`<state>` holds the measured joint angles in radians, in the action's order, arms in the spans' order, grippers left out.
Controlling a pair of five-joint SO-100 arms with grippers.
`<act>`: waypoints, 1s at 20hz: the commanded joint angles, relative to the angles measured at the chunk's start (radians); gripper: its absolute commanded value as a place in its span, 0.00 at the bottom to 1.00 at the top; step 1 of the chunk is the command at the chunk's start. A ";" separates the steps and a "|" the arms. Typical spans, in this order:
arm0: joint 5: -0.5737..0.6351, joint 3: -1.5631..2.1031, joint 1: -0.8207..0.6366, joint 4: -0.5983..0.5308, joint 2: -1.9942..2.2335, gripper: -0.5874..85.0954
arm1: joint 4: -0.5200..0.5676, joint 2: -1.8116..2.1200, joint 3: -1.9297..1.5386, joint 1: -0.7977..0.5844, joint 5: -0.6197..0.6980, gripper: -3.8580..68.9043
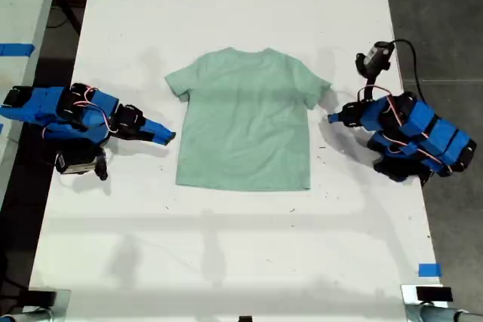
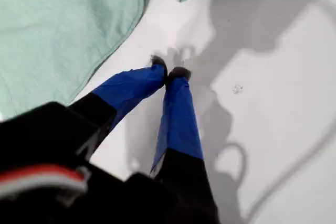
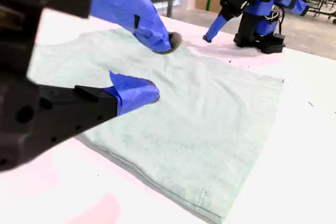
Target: Fold t shirt
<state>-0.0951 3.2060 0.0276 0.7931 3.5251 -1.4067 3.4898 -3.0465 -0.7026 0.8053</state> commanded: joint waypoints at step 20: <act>0.003 0.017 0.003 0.000 0.006 0.14 | 0.391 0.012 -0.011 0.123 -0.422 0.09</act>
<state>-0.0951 3.2060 0.0276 0.7931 3.5251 -1.1505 3.4913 -3.0465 -0.6151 0.3022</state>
